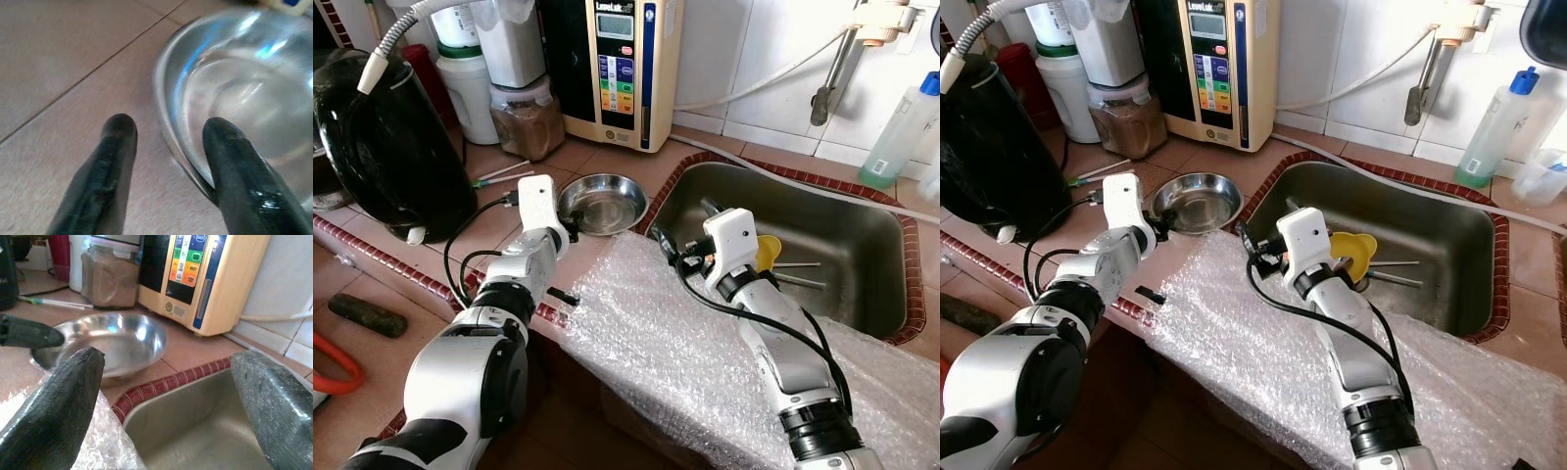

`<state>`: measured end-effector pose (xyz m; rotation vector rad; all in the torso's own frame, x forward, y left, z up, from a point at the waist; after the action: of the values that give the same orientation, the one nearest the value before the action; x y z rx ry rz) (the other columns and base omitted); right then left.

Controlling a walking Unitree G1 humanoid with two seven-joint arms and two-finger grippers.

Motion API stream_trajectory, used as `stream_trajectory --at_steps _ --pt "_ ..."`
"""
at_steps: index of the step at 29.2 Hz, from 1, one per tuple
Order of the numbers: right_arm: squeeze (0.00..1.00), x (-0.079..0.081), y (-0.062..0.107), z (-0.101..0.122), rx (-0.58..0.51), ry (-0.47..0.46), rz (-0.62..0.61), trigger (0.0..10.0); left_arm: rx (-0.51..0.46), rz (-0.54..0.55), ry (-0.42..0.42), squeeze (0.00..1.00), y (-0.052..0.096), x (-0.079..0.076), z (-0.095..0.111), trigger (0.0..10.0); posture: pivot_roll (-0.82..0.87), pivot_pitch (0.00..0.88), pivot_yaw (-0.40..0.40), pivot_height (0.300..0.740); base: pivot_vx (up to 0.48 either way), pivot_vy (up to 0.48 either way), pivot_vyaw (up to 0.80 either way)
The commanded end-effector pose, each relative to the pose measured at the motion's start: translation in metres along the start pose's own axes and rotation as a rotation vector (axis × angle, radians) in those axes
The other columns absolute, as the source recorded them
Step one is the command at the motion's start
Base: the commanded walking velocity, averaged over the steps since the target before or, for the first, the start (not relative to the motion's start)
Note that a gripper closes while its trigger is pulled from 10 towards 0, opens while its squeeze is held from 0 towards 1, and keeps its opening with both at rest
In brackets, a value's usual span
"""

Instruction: Kitchen organization

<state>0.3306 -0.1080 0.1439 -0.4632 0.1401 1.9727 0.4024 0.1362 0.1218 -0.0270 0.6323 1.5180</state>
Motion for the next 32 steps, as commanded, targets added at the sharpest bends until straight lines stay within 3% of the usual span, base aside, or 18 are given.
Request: stream_trajectory --at_steps 1,14,25,32 --pt "0.87 -0.003 -0.004 0.004 -0.016 0.008 -0.003 10.0 0.020 0.014 0.021 0.00 0.001 0.011 -0.006 0.0 -0.02 0.000 0.082 0.740 0.000 0.000 0.00" --pt "0.85 -0.008 -0.011 0.003 -0.019 0.023 -0.006 10.0 -0.013 0.032 0.051 0.00 0.003 0.020 -0.001 0.0 -0.02 0.000 0.070 0.740 0.000 0.000 0.00" --pt "0.85 -0.009 -0.013 0.003 -0.019 0.025 -0.005 10.0 -0.129 0.000 -0.053 0.00 0.006 0.014 0.027 0.0 -0.01 0.000 0.056 0.740 0.000 0.000 0.00" --pt "0.84 -0.010 -0.014 0.002 -0.019 0.030 0.000 10.0 -0.155 0.009 -0.044 0.00 0.010 0.021 0.029 0.0 0.00 0.000 0.045 0.740 0.000 0.000 0.00"
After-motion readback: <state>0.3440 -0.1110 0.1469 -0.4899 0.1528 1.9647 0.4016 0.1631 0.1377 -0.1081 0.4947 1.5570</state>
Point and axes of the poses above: a point about 5 cm out from each wrist's last joint towards the gripper, its own y axis pointing back from the gripper into the wrist, its own z axis along the axis of the wrist's last joint, x = y × z, the point moved 1 cm from there along -y, pointing out of the wrist towards the gripper, and after that the axes turned 11 degrees about y, right-handed, at the moved point
